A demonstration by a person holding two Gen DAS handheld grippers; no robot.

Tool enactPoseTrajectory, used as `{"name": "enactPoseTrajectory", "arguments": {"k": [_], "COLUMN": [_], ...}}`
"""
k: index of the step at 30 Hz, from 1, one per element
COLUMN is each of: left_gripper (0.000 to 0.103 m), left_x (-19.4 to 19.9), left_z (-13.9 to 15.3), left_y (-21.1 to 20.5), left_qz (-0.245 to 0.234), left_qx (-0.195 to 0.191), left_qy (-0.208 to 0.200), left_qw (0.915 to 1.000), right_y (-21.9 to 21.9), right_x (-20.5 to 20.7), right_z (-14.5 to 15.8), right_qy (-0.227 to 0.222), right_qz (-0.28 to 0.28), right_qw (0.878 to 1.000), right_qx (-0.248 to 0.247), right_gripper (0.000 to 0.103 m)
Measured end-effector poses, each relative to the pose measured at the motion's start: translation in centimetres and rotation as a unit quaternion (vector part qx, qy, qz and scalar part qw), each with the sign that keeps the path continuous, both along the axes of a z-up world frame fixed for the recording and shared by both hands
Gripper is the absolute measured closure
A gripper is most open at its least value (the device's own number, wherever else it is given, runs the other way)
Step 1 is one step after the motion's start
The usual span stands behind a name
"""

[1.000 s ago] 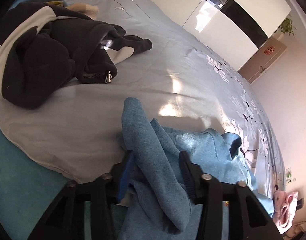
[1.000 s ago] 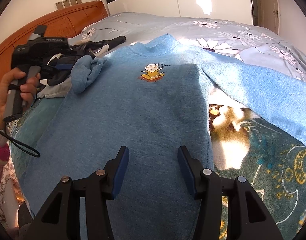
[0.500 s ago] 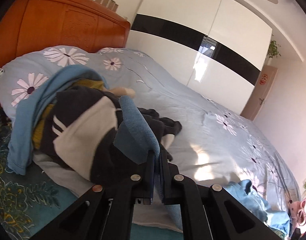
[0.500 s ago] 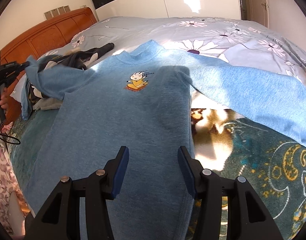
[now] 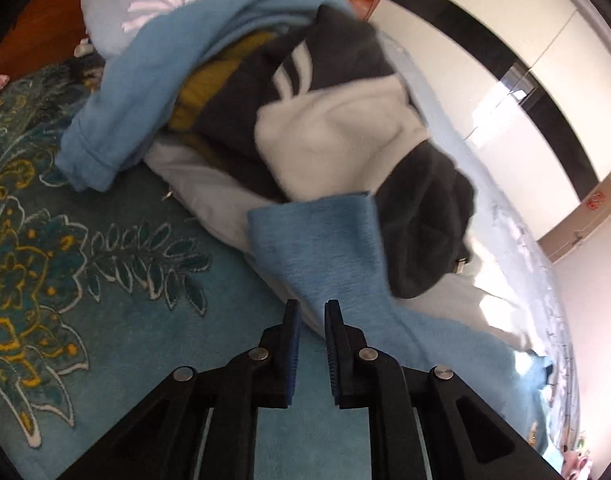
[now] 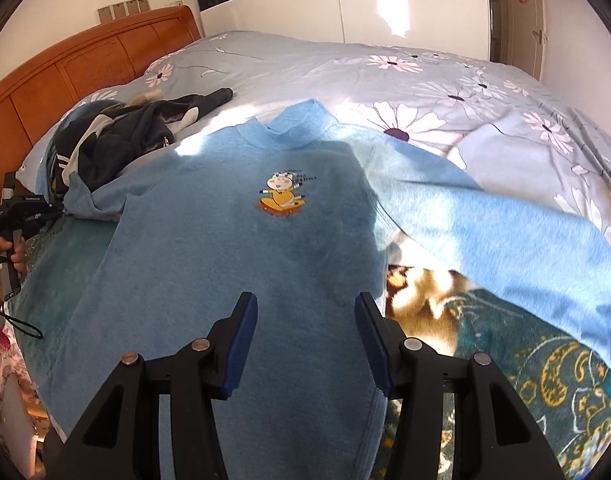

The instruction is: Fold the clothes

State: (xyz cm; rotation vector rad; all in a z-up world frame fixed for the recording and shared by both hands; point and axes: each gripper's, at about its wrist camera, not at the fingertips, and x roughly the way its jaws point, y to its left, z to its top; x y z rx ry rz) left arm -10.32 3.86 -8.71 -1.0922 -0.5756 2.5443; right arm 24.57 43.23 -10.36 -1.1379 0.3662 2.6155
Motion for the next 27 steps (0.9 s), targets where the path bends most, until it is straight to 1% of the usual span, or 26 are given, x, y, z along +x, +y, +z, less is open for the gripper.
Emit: {"name": "enactPoseTrajectory", "arguments": {"k": [1,3,4,5,8,11,12,13,14,15,16,19,21,23,26,27], "left_gripper": [0.079,0.055,0.050,0.047,0.047,0.049,0.051,0.057,0.082,0.098,0.098,0.098,0.098,0.098,0.098,0.096], "left_x": [0.0,-0.2,-0.8,-1.4,-3.2,-5.0,-5.5,-5.6,-5.5,-5.2,-5.0,-3.4,-1.9,0.0,2.7,3.0], "left_z": [-0.5,-1.4,-1.6,-1.8,-2.4,-3.0,-3.3,-3.7,-4.0,-4.2,-4.4,-3.7,-2.5,-1.0,-0.8,-1.7], "left_y": [-0.4,-1.0,-0.5,0.0,1.5,3.0,3.4,3.3,3.1,2.8,2.5,1.3,0.1,-1.3,-3.6,-4.5], "left_qz": [0.005,0.015,0.019,0.023,0.035,0.047,0.050,0.052,0.057,0.062,0.066,0.060,0.037,0.024,0.018,0.024], "left_qx": [0.003,0.008,-0.001,-0.010,-0.036,-0.063,-0.068,-0.058,-0.051,-0.042,-0.033,-0.005,0.031,0.055,0.077,0.072], "left_qy": [-0.008,-0.023,-0.026,-0.028,-0.036,-0.044,-0.046,-0.048,-0.048,-0.051,-0.051,-0.022,0.009,0.047,0.065,0.048], "left_qw": [0.9999,0.9996,0.9995,0.9993,0.9981,0.9959,0.9953,0.9958,0.9959,0.9959,0.9960,0.9979,0.9988,0.9971,0.9947,0.9960], "right_y": [-0.3,-1.0,-1.5,-2.0,-3.8,-4.8,-4.8,-4.7,-4.4,-4.2,-3.9,-3.2,-3.0,-2.9,-2.6,-2.6], "right_x": [-0.5,-1.5,-1.9,-2.3,-3.1,-3.2,-3.3,-3.4,-3.4,-3.3,-3.3,-2.9,-2.7,-2.4,-2.0,-1.8], "right_z": [0.2,0.4,0.3,0.3,0.3,0.1,0.0,-0.2,-0.4,-0.6,-0.8,-1.1,-1.0,-0.9,-0.8,-0.7], "right_qy": [0.002,0.008,0.010,0.011,0.011,0.007,0.002,-0.002,-0.005,-0.007,-0.009,-0.009,-0.007,-0.005,-0.001,0.002], "right_qz": [0.004,0.013,0.019,0.024,0.053,0.073,0.074,0.072,0.067,0.061,0.055,0.041,0.036,0.033,0.024,0.022], "right_qw": [1.000,1.000,1.000,1.000,0.999,0.997,0.997,0.997,0.998,0.998,0.998,0.999,0.999,0.999,0.999,0.999], "right_qx": [0.003,-0.002,-0.006,-0.011,-0.006,0.009,0.009,0.006,0.002,-0.002,-0.005,-0.021,-0.026,-0.026,-0.036,-0.039], "right_gripper": [0.051,0.051,0.051,0.051,0.051,0.051,0.051,0.051,0.051,0.051,0.051,0.051,0.051,0.051,0.051,0.051]}}
